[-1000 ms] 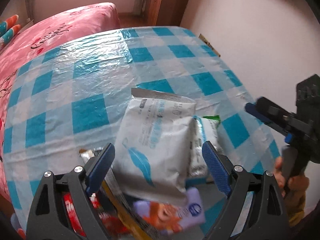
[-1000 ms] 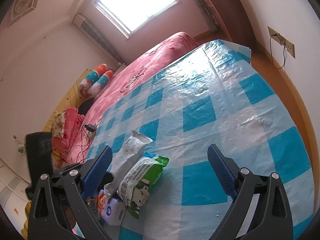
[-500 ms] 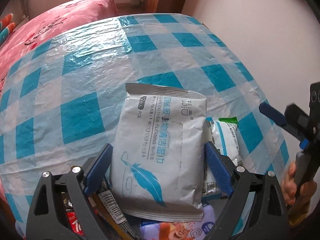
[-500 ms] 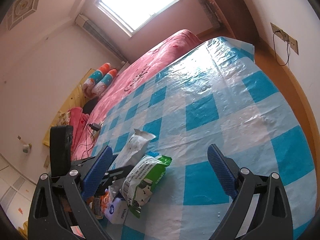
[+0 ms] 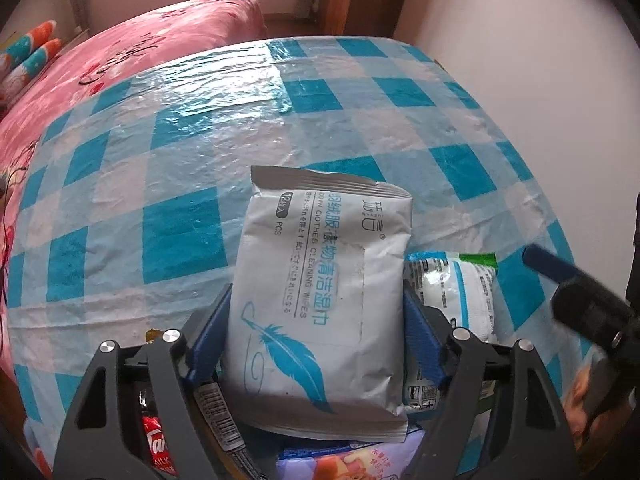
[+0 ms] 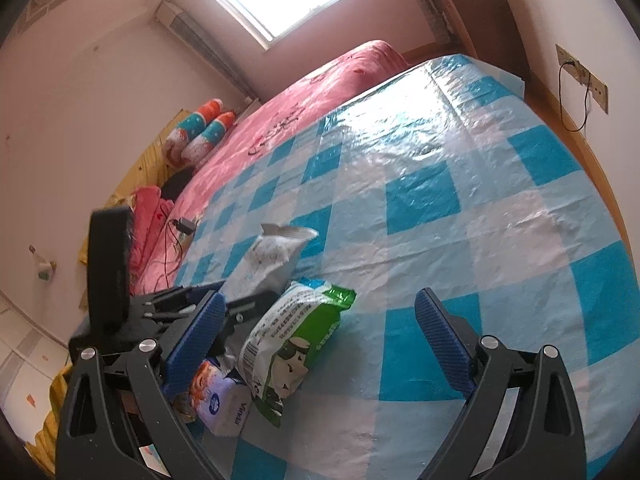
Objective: Collect trash
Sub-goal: 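Grasp the green-and-white packet with the right tool while the left tool holds the wipes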
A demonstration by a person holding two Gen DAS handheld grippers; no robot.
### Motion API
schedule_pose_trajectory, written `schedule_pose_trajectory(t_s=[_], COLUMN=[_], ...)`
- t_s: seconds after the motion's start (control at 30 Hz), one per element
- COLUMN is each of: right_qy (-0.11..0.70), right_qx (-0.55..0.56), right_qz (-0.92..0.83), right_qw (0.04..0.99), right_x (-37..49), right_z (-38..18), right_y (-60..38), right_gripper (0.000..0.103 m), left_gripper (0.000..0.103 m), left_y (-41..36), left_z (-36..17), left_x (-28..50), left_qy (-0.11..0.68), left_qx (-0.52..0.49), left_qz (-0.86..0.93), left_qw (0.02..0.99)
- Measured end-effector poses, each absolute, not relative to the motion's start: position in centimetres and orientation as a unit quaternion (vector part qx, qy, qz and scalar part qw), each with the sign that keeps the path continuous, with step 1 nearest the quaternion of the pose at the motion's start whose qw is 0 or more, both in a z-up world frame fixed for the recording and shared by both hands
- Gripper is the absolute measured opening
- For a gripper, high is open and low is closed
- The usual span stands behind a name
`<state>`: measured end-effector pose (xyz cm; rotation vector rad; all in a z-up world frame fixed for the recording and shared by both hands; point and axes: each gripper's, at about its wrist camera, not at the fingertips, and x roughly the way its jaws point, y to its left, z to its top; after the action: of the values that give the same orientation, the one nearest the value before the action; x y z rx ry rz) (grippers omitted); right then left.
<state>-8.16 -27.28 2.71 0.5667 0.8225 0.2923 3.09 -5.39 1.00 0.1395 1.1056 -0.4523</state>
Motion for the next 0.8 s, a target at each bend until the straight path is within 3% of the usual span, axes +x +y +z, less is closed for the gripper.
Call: schedule_pose_trajectory(t_s=[0.8], right_qy=[0.422], right_qx=[0.183], right_qz=[0.166], right_qw=[0.872], right_x=[-7.0], right_z=[2.0], right_y=[-21.9], right_gripper=[0.095], left_gripper=[0.078], left_y=[1.3], left_z=[5.4], left_x=[1.2], left_qy=[0.459], left_qx=[-0.046], left_qz=[-0.170], left_qw=[0.871])
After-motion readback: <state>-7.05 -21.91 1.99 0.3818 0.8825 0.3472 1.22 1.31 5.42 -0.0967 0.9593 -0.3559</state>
